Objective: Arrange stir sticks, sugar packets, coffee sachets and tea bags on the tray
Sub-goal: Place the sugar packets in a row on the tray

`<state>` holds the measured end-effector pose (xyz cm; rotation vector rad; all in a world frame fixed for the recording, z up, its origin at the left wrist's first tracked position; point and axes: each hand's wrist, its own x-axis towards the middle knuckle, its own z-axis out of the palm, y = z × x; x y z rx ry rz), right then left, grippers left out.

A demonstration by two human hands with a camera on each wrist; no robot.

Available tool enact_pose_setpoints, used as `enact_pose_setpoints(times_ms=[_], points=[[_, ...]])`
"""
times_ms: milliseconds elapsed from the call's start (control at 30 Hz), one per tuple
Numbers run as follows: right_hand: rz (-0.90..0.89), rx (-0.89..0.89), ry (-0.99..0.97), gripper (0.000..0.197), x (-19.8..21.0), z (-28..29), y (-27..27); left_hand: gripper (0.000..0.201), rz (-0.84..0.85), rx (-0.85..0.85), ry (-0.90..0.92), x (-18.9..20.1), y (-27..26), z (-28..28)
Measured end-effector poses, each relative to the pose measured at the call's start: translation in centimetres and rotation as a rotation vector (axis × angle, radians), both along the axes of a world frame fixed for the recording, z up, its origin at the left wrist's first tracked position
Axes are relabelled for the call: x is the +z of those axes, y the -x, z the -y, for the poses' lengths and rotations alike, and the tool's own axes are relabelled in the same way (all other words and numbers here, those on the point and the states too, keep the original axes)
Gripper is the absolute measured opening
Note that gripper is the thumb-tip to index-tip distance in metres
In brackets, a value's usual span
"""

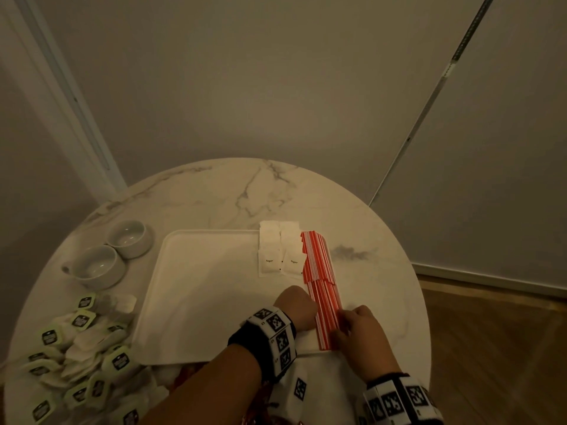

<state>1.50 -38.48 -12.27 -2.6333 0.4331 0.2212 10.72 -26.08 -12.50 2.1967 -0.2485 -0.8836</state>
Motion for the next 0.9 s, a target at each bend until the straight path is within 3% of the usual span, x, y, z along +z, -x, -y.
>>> enact_pose_setpoints(times_ms=[100,267,467,633,733,900], points=[[-0.006,-0.018,0.000,0.039,0.1,0.1,0.0,0.013,0.005,0.034,0.003,0.3,0.0,-0.3],[0.078,-0.041,0.042,0.034,1.5,0.7,-3.4,0.028,0.022,0.065,0.014,0.2,-0.9,-1.6],[0.054,0.140,0.207,0.032,3.2,0.3,-11.4,0.040,0.090,0.148,-0.012,0.0,-2.7,-2.8],[-0.082,0.279,0.365,0.042,2.7,-0.5,-14.9,0.041,0.255,0.064,-0.049,-0.2,-3.2,-2.6],[-0.124,0.312,0.361,0.033,2.2,-0.2,-16.0,0.040,0.308,-0.018,-0.038,-0.5,-3.2,-2.3],[-0.132,0.330,0.304,0.022,2.2,0.3,-17.4,0.036,0.389,-0.212,-0.197,-0.2,-3.2,-2.0]])
